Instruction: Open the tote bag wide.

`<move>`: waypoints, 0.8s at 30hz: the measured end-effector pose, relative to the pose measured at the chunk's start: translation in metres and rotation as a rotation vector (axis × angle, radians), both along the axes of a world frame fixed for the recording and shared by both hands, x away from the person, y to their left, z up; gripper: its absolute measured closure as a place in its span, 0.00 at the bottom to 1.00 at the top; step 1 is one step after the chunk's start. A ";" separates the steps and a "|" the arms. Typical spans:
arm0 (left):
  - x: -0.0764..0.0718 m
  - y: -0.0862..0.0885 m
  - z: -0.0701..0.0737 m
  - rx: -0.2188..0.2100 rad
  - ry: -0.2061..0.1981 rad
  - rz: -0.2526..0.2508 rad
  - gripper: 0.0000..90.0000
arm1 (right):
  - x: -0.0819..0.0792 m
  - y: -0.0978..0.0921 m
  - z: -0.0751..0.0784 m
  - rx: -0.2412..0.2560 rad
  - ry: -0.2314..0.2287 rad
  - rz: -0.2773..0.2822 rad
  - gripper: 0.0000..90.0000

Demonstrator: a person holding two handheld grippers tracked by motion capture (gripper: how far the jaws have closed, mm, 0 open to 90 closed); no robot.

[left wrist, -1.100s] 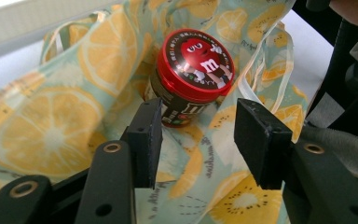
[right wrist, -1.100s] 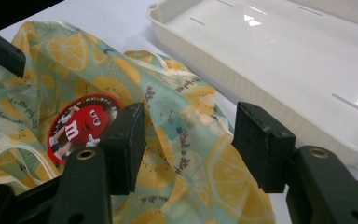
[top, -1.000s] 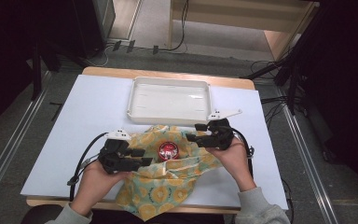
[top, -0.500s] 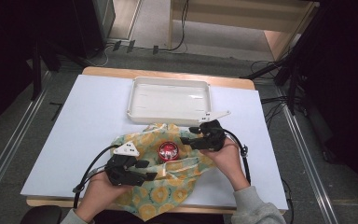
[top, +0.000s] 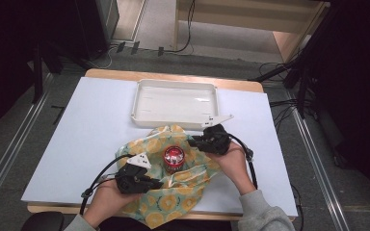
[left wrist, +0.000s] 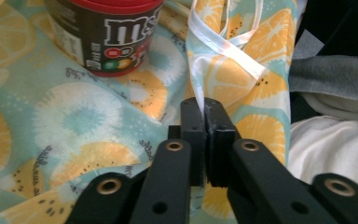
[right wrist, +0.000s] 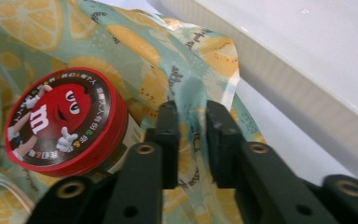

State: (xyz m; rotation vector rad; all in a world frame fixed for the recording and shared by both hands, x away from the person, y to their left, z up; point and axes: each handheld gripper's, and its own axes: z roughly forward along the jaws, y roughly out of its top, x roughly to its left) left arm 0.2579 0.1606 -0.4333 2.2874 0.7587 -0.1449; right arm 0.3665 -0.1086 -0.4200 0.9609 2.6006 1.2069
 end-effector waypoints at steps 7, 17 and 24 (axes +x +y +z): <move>-0.007 -0.001 0.000 -0.022 0.010 -0.026 1.00 | 0.013 -0.003 0.000 0.033 0.021 -0.039 0.98; -0.019 0.000 -0.005 -0.002 0.032 -0.074 1.00 | 0.031 -0.001 0.002 0.055 0.012 -0.086 1.00; -0.023 0.001 -0.008 -0.016 0.055 -0.090 1.00 | 0.043 0.005 -0.001 0.038 0.000 -0.110 1.00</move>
